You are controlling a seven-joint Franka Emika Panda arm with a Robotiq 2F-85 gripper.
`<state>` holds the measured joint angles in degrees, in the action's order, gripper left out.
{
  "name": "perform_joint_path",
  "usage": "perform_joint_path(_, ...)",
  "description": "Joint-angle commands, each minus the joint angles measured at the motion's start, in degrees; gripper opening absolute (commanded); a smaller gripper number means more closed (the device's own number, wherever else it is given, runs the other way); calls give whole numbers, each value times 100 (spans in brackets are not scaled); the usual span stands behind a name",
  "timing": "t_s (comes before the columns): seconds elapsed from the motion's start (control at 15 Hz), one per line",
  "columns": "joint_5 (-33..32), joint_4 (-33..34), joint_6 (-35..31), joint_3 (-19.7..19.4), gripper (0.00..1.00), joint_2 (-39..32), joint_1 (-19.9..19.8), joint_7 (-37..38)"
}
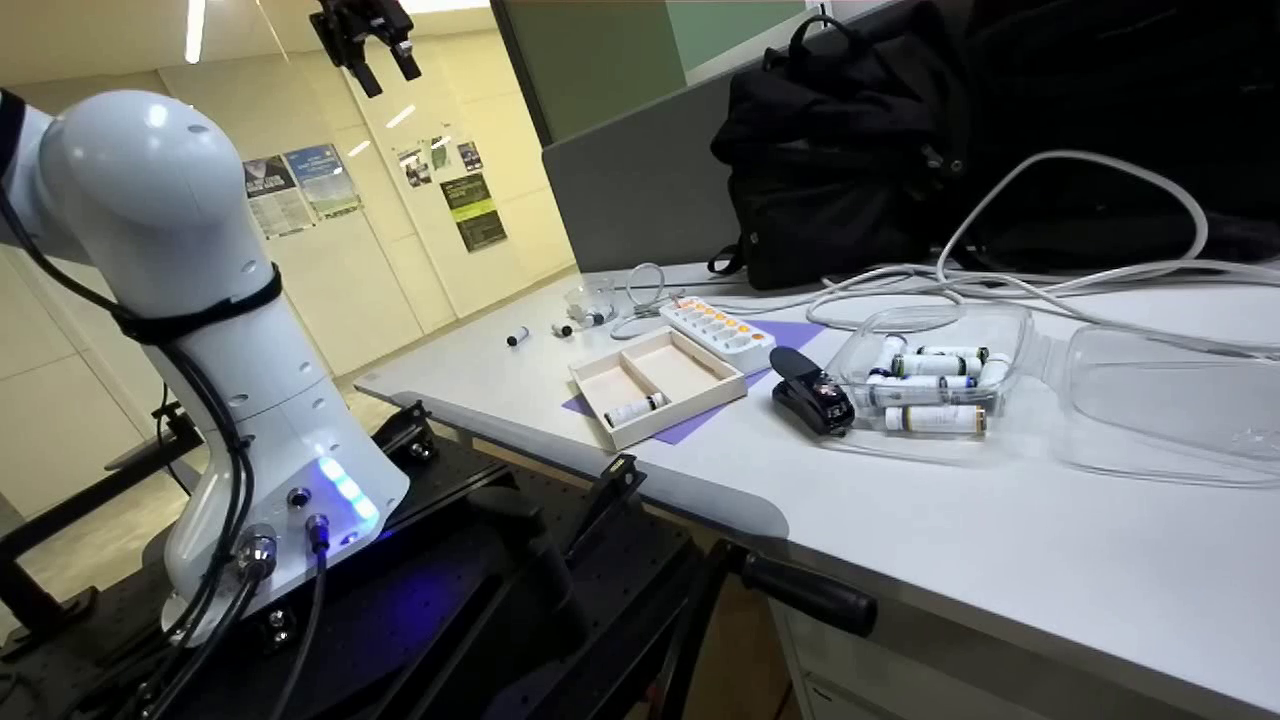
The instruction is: Turn off the second switch from the right on the adaptor
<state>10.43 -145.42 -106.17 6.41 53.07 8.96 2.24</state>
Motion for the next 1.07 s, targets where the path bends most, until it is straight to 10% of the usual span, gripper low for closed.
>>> perform_joint_path(0.0,17,11,13,17,100,-2,-29,-19)
perform_joint_path(0.33,-352,-271,-1964,-236,100,-612,-958,310)
perform_joint_path(0.47,-532,-333,-2708,-421,73,-1165,-1393,351)
perform_joint_path(0.67,-615,-412,-3957,-657,62,-2101,-1874,557)
perform_joint_path(1.0,-136,-48,-4973,-1092,26,-3766,-1758,501)
